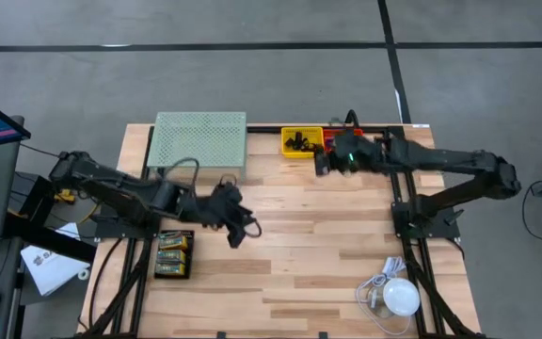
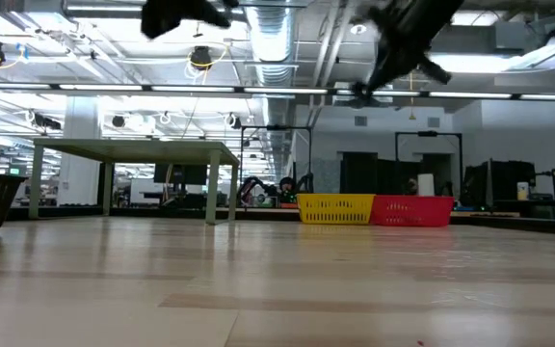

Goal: Pick & Place Office Desk Supplies
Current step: Put the black rubber band into the yellow basket

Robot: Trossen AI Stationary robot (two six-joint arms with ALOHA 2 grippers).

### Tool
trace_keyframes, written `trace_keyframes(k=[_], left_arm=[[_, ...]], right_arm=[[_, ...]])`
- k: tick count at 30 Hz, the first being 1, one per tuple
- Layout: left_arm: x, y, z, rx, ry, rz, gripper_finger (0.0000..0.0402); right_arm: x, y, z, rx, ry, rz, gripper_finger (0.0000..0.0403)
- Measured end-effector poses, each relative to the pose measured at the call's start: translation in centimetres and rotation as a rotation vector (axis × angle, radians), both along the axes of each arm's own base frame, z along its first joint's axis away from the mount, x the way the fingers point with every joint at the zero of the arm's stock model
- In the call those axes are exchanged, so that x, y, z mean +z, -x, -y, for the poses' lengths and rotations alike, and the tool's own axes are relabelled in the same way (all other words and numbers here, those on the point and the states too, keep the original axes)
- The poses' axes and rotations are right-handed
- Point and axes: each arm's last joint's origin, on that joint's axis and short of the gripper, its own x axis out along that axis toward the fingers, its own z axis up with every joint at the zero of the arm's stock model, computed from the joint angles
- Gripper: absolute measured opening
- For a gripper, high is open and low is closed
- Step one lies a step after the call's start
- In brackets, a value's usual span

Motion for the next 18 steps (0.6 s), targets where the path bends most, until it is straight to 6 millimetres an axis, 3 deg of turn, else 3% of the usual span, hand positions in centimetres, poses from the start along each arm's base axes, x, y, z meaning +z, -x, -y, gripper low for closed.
trace_keyframes(k=[8, 14, 18], left_arm=[[-4.4, 0.2, 1.7, 0.084, 0.121, 0.146, 0.0119], [-4.7, 0.1, 1.4, 0.133, 0.114, 0.205, 0.0117], [-4.3, -0.2, 0.9, 0.154, 0.108, 0.246, 0.0116]], right_arm=[[-4.3, -1.6, 9.0, 0.005, -0.103, -0.085, 0.0000], [-8.6, -2.3, 13.5, -0.035, -0.202, -0.156, 0.0000], [-8.9, -3.5, 15.1, -0.030, -0.185, -0.162, 0.0000]])
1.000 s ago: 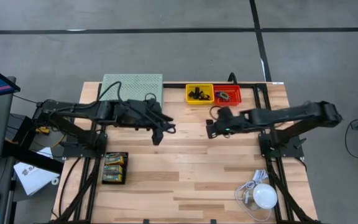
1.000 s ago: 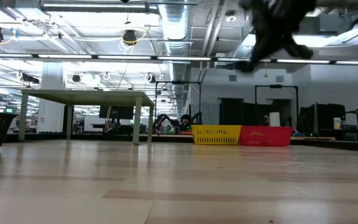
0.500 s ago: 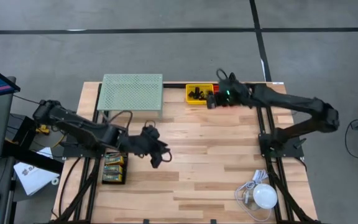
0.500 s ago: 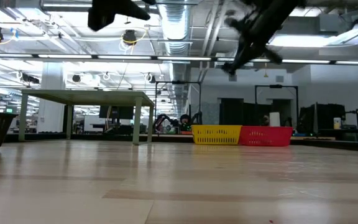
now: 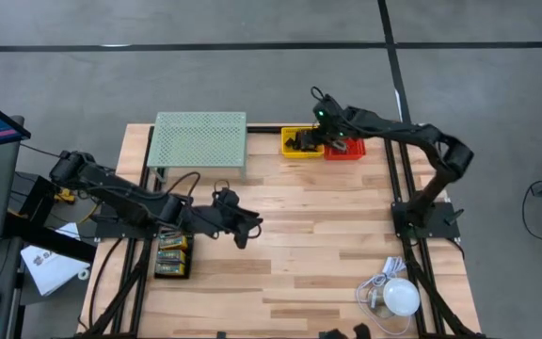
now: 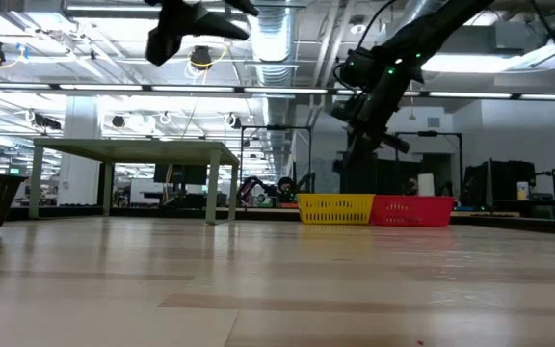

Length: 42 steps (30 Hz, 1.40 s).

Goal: Pick & Place Office Desk Supplies
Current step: Put the black rubber band into the yellow basket, then return to Home Position

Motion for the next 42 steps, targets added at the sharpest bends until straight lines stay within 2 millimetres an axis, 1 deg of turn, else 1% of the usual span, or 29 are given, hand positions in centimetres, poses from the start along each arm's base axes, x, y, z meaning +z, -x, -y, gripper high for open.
trace_keyframes(k=[3, 6, 11, 17, 20, 23, 29, 35, 39, 42], left_arm=[[0.3, -0.2, 0.0, 0.000, 0.003, 0.034, 0.0116], [0.5, -0.2, 0.0, -0.002, 0.010, 0.053, 0.0116], [0.5, -0.2, 0.3, -0.014, 0.012, 0.057, 0.0116], [0.6, -0.1, 0.6, -0.026, 0.016, 0.061, 0.0116], [0.6, -0.1, 0.6, -0.027, 0.016, 0.062, 0.0116], [0.6, -0.1, 0.6, -0.027, 0.018, 0.068, 0.0117], [0.7, -0.1, 0.7, -0.034, 0.023, 0.073, 0.0118], [0.7, -0.1, 0.8, -0.044, 0.026, 0.072, 0.0116], [0.7, -0.1, 0.9, -0.050, 0.025, 0.071, 0.0116], [0.7, 0.0, 1.0, -0.055, 0.019, 0.068, 0.0116]], right_arm=[[-0.5, -1.0, 1.0, 0.009, -0.017, -0.009, 0.0000], [-1.9, -1.7, 1.4, 0.019, -0.050, -0.059, 0.0000], [-3.4, -2.1, 1.4, 0.011, -0.054, -0.131, 0.0000], [-3.5, -1.7, 1.5, -0.060, 0.000, -0.212, 0.0000], [-3.4, -1.7, 1.5, -0.056, 0.006, -0.207, 0.0004], [-3.4, -1.7, 1.5, -0.054, 0.003, -0.210, 0.0020], [-3.4, -1.9, 1.3, -0.049, 0.011, -0.203, 0.0072], [-3.3, -1.9, 1.3, -0.050, 0.016, -0.199, 0.0116], [-2.4, -1.9, 1.3, -0.054, 0.043, -0.160, 0.0143], [-1.1, -1.8, 1.1, -0.054, 0.077, -0.113, 0.0161]])
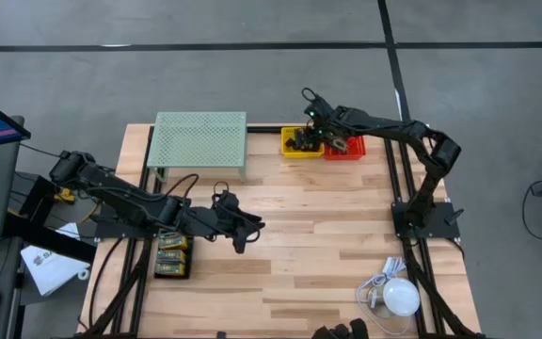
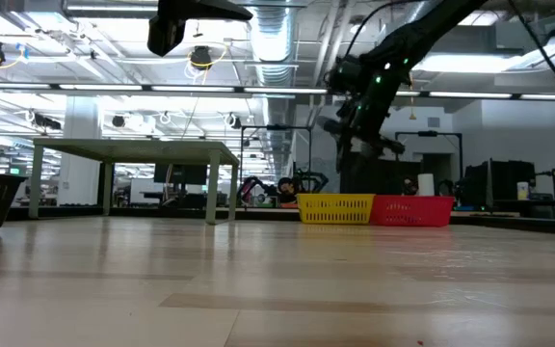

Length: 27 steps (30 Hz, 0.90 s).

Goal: Pick & Place Office Desk Supplies
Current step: Return to Home Position

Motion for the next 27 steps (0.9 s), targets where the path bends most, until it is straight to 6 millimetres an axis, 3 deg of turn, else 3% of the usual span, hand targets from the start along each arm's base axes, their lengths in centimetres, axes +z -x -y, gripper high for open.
trace_keyframes(k=[5, 9, 15, 19, 21, 24, 27], left_arm=[[-0.1, 0.1, 0.1, -0.046, -0.072, -0.026, 0.0116], [0.3, 1.3, 0.8, -0.197, -0.149, -0.078, 0.0116], [0.2, 8.1, 1.4, -0.227, -0.211, -0.336, 0.0115], [-0.9, 13.2, 2.3, -0.249, -0.073, -0.239, 0.0115], [-2.1, 14.6, 2.7, -0.273, -0.017, -0.153, 0.0115], [-4.3, 14.5, 2.9, -0.286, -0.014, -0.064, 0.0115], [-5.4, 12.4, 2.1, -0.262, -0.065, 0.016, 0.0116]], right_arm=[[3.6, -0.1, -2.0, 0.068, 0.089, 0.090, 0.0180], [7.2, -0.5, -5.5, 0.268, 0.221, 0.144, 0.0185], [10.4, 0.8, -11.0, 0.435, 0.256, 0.142, 0.0180], [11.6, 2.5, -14.1, 0.463, 0.242, 0.098, 0.0182], [12.3, 3.5, -15.5, 0.463, 0.253, 0.087, 0.0184], [13.6, 5.0, -17.1, 0.441, 0.283, 0.112, 0.0186], [14.4, 6.4, -18.1, 0.408, 0.301, 0.134, 0.0185]])
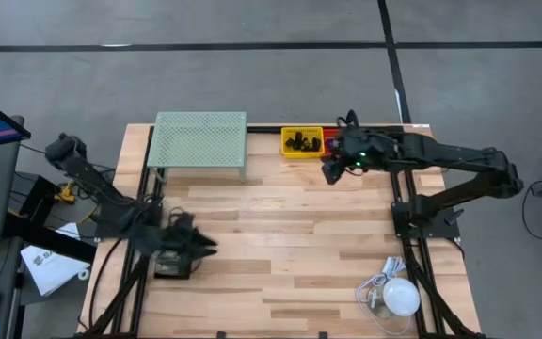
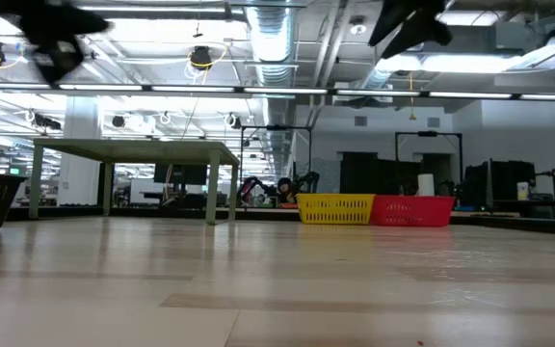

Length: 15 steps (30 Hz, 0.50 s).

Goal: Pick & Place Office Desk Supplies
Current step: Return to Home Position

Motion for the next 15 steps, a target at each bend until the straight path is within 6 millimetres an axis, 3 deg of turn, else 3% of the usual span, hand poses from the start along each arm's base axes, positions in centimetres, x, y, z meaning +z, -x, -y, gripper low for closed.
trace_keyframes(k=[4, 7, 11, 15], left_arm=[[-0.2, -3.4, -3.1, -0.030, -0.108, 0.040, 0.0122], [-0.2, -4.7, -6.4, -0.046, -0.177, 0.044, 0.0128], [0.0, -3.4, -9.5, -0.031, -0.190, 0.121, 0.0131], [-1.3, -0.6, -10.5, 0.011, -0.194, 0.195, 0.0125]], right_arm=[[0.8, 1.2, -0.9, -0.017, 0.016, 0.029, 0.0185], [0.8, 1.5, -1.3, -0.020, 0.017, 0.022, 0.0185], [0.8, 1.6, -1.8, -0.014, -0.002, 0.028, 0.0185], [0.8, 1.5, -2.9, 0.021, 0.017, 0.033, 0.0184]])
